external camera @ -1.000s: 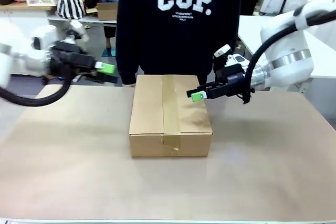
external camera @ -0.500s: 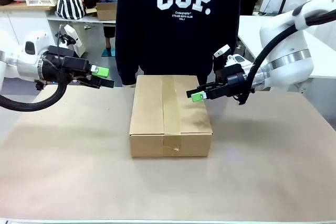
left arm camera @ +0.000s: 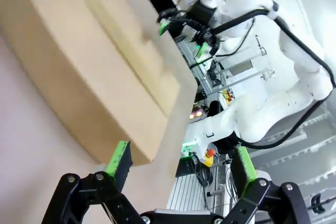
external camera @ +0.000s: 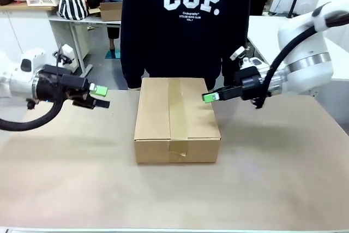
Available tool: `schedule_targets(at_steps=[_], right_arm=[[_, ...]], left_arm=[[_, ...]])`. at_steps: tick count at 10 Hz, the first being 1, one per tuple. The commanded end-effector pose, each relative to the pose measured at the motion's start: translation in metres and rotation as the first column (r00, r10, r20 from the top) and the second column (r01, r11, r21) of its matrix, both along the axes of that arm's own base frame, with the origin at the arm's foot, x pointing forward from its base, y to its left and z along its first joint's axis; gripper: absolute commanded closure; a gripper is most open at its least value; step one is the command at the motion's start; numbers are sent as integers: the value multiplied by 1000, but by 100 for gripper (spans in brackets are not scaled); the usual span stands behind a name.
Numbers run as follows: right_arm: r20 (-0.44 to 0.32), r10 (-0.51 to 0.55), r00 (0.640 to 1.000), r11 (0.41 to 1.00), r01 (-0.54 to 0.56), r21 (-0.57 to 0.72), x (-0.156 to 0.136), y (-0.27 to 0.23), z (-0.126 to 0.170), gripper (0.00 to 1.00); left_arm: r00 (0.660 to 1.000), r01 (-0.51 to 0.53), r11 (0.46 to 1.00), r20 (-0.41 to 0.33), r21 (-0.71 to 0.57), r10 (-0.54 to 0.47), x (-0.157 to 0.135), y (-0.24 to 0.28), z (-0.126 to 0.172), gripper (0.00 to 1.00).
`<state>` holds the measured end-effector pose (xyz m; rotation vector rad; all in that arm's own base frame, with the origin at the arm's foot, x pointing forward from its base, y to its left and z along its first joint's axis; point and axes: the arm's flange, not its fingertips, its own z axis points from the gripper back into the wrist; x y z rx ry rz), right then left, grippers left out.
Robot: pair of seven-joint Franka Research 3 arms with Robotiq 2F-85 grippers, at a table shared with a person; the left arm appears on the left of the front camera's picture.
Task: Pack the gift set into the box.
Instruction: Press and hold the closed box until the human finishes sealing it.
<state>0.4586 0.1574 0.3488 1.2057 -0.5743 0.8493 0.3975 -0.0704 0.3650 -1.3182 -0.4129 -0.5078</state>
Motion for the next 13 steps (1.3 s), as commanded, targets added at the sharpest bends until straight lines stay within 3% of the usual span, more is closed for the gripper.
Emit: schedule_targets(at_steps=[1,3,4,5,6,7,13], right_arm=[[-216,-271,938,963,266,-54,-27,-42,24,0],[-381,-335,861,938,342,-54,-53,-89,35,0],[-469,-367,803,920,388,-56,-69,-118,31,0],[-485,-390,783,900,436,-19,-81,-140,23,0],[-412,-419,809,887,461,4,-84,-145,15,0],[-441,-388,809,914,398,-74,-67,-123,19,0],[-441,-388,809,914,398,-74,-67,-123,19,0]], left_arm=[[996,-56,998,-72,1,56,-17,-6,-14,0],[991,-100,994,-96,-32,97,-24,0,-24,0],[984,-131,991,-124,-39,125,-24,6,-30,0],[978,-170,984,-130,-53,162,-21,12,-36,0],[977,-186,978,-127,-96,173,-17,17,-41,0],[988,-110,994,-109,-24,106,-12,10,-35,0],[988,-110,994,-109,-24,106,-12,10,-35,0]])
